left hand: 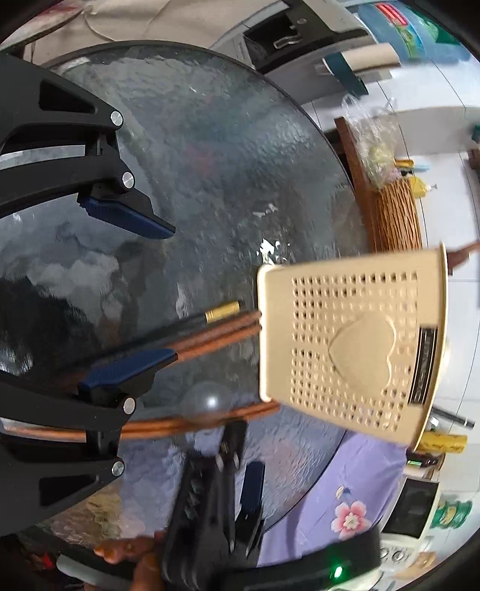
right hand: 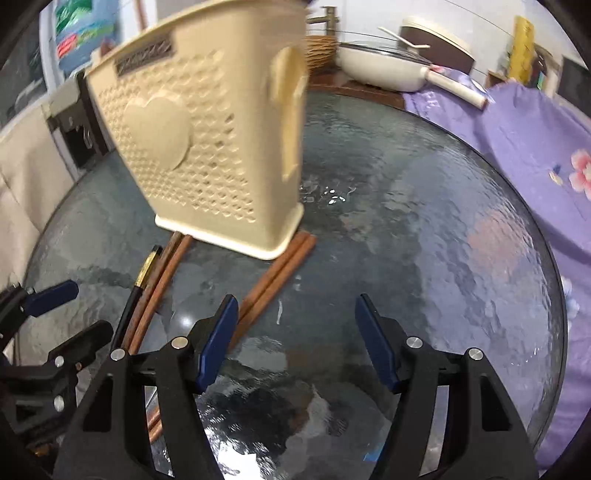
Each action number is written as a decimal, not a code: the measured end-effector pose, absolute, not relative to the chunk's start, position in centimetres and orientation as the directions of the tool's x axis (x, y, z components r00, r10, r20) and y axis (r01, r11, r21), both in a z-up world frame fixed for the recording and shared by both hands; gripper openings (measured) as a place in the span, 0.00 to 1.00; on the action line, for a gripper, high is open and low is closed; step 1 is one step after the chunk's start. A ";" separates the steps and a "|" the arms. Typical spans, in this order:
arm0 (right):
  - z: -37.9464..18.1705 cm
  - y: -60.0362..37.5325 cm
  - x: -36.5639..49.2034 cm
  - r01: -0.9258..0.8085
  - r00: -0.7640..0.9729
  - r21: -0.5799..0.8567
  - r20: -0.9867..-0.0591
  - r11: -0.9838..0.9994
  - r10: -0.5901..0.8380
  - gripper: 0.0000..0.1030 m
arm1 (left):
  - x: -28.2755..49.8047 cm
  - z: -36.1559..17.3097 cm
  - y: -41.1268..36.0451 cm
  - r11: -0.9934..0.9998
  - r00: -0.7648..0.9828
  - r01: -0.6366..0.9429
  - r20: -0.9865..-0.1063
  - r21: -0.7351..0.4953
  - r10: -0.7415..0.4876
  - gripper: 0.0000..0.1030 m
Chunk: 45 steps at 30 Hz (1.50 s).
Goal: Organize utensils
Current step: 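Withdraw both tools from the basket back over the remaining chopsticks, then close right tool on a brown chopstick while left tool closes on black gold-tipped chopstick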
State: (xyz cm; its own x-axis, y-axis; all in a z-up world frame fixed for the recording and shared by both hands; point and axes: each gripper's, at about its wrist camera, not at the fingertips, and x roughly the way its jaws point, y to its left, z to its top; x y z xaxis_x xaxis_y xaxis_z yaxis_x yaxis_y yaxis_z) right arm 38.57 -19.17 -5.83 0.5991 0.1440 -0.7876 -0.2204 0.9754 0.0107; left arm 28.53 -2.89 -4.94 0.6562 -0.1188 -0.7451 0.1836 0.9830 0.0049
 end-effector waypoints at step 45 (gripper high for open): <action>-6.3 -24.0 37.7 -0.034 0.537 0.010 -0.843 0.999 0.027 0.18 | 31.7 -5.6 0.0 0.992 0.575 0.114 -0.811 -0.050 -0.107 0.15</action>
State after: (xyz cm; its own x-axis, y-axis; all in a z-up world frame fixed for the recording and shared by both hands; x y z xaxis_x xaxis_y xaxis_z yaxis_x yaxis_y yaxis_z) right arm 37.74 -23.99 -6.32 0.5369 0.0272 -0.8432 -0.0344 0.9994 0.0103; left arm 31.72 0.03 -5.65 0.5753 -0.1072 -0.8109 0.1142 0.9922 -0.0502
